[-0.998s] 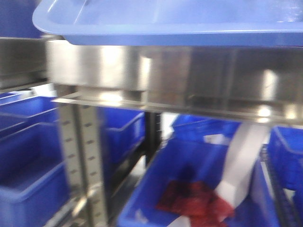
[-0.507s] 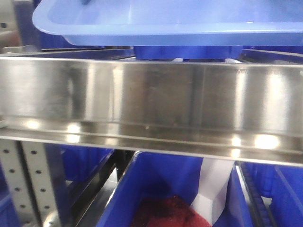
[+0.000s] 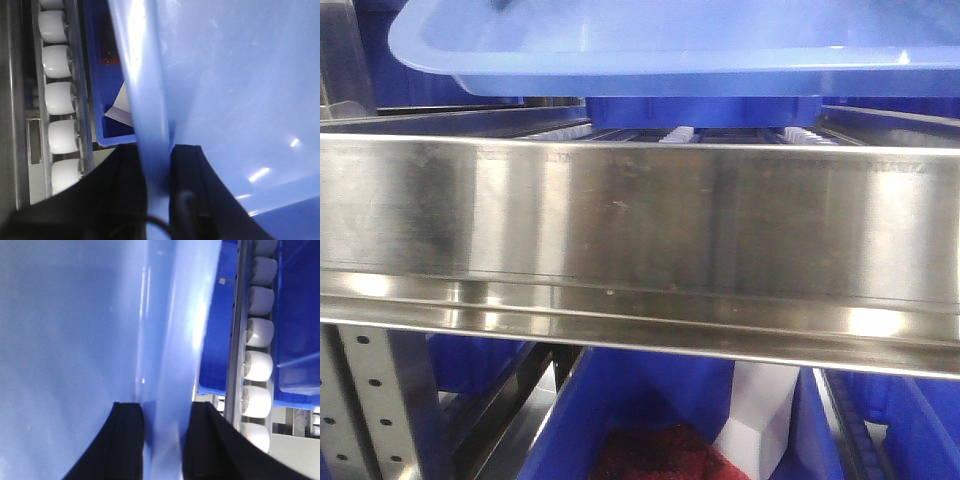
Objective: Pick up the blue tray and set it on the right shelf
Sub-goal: 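Approach the shelf and raise the tray above its metal front lip, then lower the tray onto the roller shelf and open both grippers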
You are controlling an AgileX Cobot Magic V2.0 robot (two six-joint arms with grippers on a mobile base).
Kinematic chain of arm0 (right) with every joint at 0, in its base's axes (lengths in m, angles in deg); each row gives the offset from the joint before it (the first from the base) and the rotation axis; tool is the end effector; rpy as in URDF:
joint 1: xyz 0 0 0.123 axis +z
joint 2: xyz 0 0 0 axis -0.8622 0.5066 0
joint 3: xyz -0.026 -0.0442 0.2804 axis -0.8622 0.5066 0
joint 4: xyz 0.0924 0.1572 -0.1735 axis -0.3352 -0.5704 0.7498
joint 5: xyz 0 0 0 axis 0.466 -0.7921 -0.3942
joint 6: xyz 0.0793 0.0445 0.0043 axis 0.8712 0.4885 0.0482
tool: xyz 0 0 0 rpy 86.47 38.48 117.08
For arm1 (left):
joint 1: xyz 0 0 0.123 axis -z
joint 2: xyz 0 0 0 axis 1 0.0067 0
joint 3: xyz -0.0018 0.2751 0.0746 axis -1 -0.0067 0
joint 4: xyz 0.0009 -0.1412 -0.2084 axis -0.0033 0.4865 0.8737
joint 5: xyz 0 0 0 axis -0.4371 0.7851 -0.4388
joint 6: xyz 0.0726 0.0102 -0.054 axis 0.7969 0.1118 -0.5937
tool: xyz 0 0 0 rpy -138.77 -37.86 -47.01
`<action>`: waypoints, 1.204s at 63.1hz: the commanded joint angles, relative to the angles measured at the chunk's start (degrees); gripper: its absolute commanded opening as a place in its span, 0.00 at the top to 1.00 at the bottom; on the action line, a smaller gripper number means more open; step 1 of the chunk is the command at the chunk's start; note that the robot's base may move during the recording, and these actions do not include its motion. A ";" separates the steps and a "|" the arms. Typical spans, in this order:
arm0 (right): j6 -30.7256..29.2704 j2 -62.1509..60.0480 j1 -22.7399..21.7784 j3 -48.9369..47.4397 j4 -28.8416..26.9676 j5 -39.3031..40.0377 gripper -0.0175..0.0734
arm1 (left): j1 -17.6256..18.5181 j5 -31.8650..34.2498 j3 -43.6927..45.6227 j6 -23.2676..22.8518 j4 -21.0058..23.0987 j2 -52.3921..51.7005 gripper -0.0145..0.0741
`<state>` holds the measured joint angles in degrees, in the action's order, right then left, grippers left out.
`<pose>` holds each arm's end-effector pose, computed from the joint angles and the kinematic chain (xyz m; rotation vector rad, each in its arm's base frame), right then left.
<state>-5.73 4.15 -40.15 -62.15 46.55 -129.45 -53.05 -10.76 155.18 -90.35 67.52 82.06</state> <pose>0.2454 0.0706 0.3897 0.0526 2.6287 0.0114 0.2549 -0.1949 0.4011 0.4526 2.6454 -0.3832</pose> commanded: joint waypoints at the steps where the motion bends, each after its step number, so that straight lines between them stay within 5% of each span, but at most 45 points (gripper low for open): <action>1: -1.59 -1.78 0.37 -1.67 -2.76 2.33 0.78 | 0.96 -3.76 1.58 2.29 5.14 -1.98 0.89; 76: -1.65 -1.78 0.37 -1.67 -2.81 2.12 0.78 | 0.96 -3.64 1.58 2.29 5.14 -1.98 0.89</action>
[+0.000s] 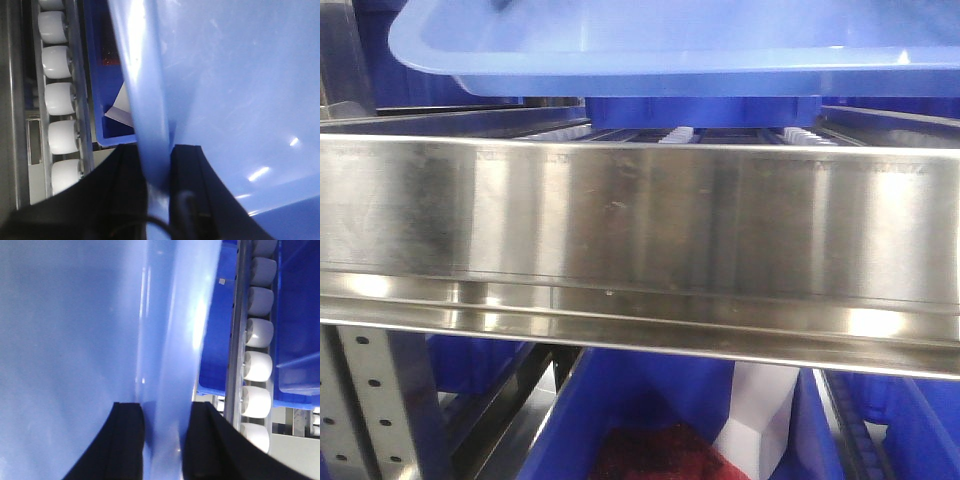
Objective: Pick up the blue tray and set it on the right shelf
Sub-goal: 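Lower the tray onto the roller shelf and open both grippers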
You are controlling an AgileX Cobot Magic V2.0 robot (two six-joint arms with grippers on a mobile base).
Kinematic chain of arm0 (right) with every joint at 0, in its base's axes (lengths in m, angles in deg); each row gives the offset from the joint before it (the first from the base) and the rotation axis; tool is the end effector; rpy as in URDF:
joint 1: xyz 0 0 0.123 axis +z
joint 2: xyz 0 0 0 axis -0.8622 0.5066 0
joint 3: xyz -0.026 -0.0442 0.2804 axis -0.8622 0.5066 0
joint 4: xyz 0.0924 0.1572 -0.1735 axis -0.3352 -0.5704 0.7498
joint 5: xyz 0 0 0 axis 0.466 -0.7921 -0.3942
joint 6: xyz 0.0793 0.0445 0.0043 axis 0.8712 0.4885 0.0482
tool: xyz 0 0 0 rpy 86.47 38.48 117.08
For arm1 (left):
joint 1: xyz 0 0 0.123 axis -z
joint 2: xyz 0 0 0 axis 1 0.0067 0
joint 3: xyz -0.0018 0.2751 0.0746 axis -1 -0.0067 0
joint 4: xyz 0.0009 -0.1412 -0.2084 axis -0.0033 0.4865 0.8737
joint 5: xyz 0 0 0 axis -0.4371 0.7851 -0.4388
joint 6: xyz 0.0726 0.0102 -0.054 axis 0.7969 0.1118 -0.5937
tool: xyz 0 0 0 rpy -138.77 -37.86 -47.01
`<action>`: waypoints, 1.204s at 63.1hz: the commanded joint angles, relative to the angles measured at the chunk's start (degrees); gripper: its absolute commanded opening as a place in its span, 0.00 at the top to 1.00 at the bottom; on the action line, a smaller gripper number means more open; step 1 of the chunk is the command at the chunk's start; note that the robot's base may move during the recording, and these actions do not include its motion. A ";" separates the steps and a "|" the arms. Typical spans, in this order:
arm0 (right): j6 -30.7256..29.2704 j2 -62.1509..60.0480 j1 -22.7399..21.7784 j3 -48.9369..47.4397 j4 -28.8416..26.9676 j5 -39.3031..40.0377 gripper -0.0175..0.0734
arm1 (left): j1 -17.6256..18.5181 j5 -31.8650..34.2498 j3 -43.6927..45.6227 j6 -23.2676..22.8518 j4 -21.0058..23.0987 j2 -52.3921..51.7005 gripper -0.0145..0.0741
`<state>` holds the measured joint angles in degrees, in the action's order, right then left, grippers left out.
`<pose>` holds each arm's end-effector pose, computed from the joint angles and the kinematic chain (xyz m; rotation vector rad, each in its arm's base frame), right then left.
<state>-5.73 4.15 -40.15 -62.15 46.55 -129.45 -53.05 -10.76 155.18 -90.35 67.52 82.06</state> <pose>0.2454 0.0706 0.3897 0.0526 2.6287 0.0114 0.2549 -0.1949 0.4011 0.4526 2.6454 -0.3832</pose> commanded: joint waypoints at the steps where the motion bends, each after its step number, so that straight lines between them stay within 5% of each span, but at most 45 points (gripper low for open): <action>1: -1.65 -1.78 0.37 -1.67 -2.81 1.92 0.78 | 0.96 -3.40 1.58 2.29 5.14 -1.98 0.89; 14: -1.70 -1.78 0.43 -1.67 -4.85 2.63 0.78 | -0.12 -2.11 1.82 5.49 2.87 -1.98 0.89; 36: -2.26 2.66 0.43 -3.20 -7.64 6.92 0.78 | -9.55 6.28 1.82 7.17 5.96 1.10 0.89; 62: -2.26 11.35 0.43 -3.67 -7.64 7.89 0.77 | -10.37 8.92 1.82 8.63 6.42 10.04 0.87; 68: -2.26 11.78 0.43 -3.67 -7.59 8.38 0.66 | -10.50 9.25 1.82 8.75 6.22 10.04 0.78; 76: -2.26 11.78 0.43 -3.67 -6.96 8.66 0.37 | -11.22 9.25 1.82 9.99 6.22 10.04 0.51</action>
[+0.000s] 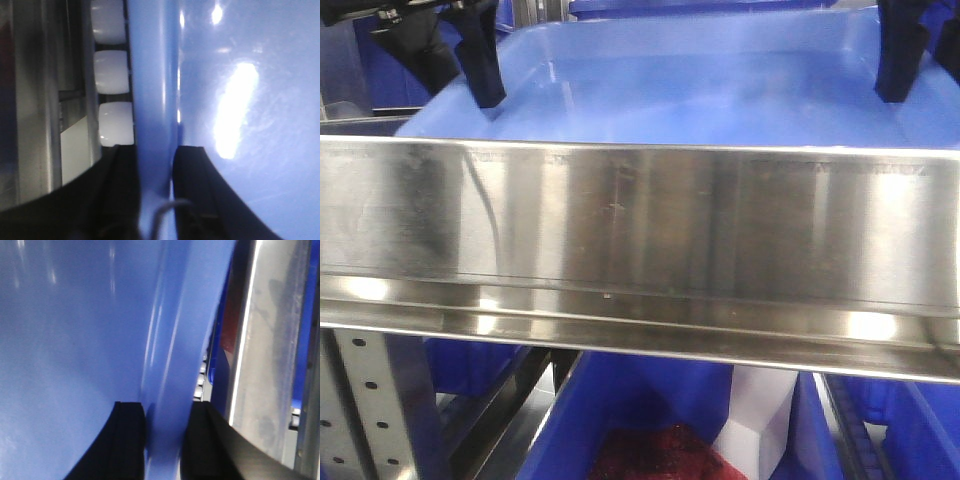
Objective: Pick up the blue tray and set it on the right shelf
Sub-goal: 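Lower the tray onto the roller shelf and open both grippers, then withdraw both grippers back from the tray on the shelf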
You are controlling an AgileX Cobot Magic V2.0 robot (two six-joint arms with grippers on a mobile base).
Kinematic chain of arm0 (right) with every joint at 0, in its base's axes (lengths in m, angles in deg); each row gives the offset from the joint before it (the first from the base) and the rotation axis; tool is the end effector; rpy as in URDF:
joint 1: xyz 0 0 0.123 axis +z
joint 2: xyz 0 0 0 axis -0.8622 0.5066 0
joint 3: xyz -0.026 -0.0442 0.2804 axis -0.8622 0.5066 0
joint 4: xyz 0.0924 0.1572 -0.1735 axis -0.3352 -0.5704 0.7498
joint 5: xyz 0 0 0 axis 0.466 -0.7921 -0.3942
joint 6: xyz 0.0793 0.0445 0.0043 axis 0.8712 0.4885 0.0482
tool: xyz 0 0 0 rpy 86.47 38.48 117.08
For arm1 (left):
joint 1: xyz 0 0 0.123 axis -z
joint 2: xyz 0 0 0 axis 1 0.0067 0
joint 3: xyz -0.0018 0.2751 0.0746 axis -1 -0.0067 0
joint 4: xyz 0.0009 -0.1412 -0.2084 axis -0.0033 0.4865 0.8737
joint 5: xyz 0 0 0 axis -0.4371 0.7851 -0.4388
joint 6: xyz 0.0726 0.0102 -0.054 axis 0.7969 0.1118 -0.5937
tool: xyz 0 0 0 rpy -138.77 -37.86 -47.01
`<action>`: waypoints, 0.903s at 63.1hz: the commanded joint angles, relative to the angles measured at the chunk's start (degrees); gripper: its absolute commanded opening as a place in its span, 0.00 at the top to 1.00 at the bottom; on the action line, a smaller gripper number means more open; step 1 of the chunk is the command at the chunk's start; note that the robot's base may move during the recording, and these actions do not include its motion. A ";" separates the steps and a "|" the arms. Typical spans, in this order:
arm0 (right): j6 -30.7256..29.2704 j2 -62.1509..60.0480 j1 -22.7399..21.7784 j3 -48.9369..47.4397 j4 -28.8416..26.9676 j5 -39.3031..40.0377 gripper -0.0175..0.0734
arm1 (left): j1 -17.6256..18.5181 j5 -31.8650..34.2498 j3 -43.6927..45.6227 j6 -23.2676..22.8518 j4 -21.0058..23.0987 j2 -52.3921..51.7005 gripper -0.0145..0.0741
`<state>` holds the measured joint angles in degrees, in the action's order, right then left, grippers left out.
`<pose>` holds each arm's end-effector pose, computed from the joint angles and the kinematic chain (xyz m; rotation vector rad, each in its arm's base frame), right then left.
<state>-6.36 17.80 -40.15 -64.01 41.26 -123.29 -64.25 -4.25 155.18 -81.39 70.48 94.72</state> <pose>0.3063 0.1008 0.3331 0.0324 2.7523 0.0843 0.3429 -0.1723 0.3279 0.3859 2.7419 -0.3032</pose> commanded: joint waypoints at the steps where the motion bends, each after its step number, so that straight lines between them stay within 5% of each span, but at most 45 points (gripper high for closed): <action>1: -1.64 -1.87 0.43 -1.81 -1.49 2.50 0.33 | -0.02 2.74 1.82 1.03 3.27 -2.62 0.47; 7: -1.64 -1.87 0.43 -1.81 0.03 2.32 0.14 | -0.06 2.87 1.82 1.03 2.68 -2.62 0.30; 12: -1.64 -1.87 0.43 -1.81 1.80 2.04 0.15 | -0.06 3.00 1.82 1.06 1.73 -2.62 0.21; 32: -1.58 -5.76 0.43 -1.81 3.56 2.51 0.17 | -0.06 1.52 3.58 1.16 1.03 -5.00 0.21; 41: -2.91 -12.72 0.54 -0.45 3.81 3.50 0.38 | 0.61 3.09 2.19 1.76 0.47 -11.56 0.29; 53: -6.27 -27.03 0.54 7.16 3.75 6.21 0.78 | 2.52 8.02 -4.93 4.31 0.09 -23.80 0.59; 57: -7.22 -32.61 0.54 10.99 3.75 7.69 0.79 | 3.42 10.19 -8.65 4.31 0.09 -28.34 0.70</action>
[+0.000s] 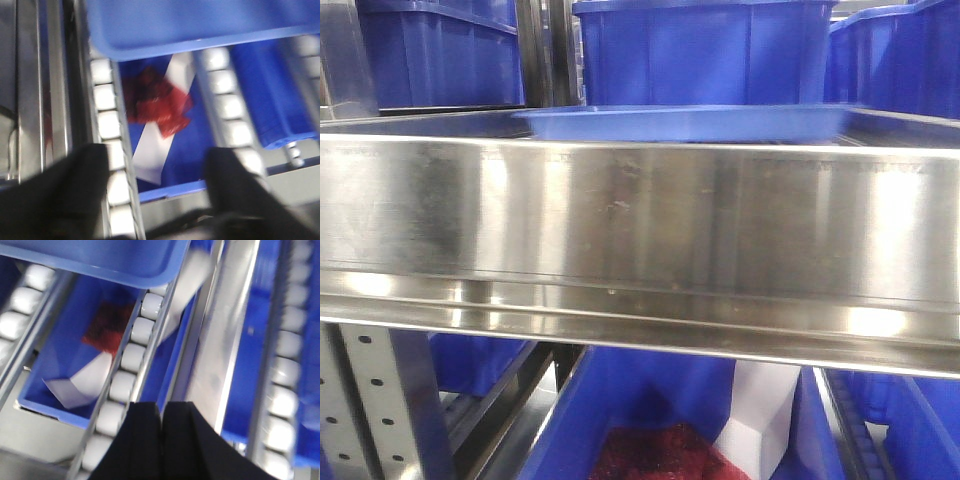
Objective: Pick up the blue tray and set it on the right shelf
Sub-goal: 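Withdraw both grippers back from the tray on the shelf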
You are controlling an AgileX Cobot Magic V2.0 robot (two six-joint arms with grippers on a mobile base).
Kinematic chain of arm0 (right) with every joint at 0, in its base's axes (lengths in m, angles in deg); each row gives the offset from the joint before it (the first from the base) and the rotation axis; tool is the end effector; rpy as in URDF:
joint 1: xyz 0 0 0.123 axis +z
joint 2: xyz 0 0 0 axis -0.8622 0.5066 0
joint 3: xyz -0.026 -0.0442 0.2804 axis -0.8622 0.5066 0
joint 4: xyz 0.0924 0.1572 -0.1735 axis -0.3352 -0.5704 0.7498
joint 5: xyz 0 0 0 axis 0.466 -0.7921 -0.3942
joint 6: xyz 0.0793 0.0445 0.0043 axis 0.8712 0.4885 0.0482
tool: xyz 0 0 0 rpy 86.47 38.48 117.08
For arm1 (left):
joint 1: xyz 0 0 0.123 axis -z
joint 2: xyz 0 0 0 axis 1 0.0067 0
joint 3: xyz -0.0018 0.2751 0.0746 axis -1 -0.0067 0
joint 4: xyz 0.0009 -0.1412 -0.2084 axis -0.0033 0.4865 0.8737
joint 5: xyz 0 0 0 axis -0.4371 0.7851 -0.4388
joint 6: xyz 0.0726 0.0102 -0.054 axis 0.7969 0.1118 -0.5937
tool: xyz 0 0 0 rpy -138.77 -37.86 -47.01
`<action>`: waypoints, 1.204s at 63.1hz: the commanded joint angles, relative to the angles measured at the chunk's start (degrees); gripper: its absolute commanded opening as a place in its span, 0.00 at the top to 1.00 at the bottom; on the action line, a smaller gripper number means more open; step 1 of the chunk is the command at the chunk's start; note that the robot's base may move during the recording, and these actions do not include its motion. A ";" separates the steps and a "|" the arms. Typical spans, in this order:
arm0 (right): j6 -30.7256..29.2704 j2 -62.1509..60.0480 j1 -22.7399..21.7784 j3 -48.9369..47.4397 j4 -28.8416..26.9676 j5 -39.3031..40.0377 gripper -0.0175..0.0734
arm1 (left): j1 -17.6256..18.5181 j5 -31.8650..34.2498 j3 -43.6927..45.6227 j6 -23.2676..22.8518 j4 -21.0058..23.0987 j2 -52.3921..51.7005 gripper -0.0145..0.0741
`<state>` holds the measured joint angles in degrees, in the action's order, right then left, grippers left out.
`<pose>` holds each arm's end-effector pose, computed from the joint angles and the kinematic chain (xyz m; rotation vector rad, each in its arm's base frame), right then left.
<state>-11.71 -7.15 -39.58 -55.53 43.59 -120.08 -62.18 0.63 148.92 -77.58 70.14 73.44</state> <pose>0.2030 0.0633 0.4098 -0.0914 2.4068 0.1383 0.2557 -0.1417 0.4262 0.4709 2.3730 -0.3845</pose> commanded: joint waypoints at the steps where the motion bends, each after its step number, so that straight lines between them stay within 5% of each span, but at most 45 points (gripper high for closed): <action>1: -2.06 -9.58 -0.04 3.33 1.42 4.83 0.79 | 1.68 6.14 -3.73 0.50 0.44 -8.11 0.72; 9: -4.60 -21.50 -0.04 11.31 1.42 8.99 0.79 | 3.79 11.51 -12.55 0.50 0.44 -17.67 0.90; 35: -8.40 -66.05 -0.04 37.37 1.49 19.56 0.79 | 6.99 28.41 -43.59 0.50 0.35 -46.56 0.89; 50: -8.40 -62.92 -0.09 40.58 1.57 22.27 0.79 | 6.99 37.21 -55.03 0.50 -3.05 -59.45 0.89; 76: -8.40 -62.66 -0.09 40.58 1.63 22.91 0.79 | 6.99 35.79 -55.88 0.50 -1.56 -62.67 0.89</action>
<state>-19.77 -71.26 -39.58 -13.69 44.07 -102.51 -55.46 31.64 91.59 -77.45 67.95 10.40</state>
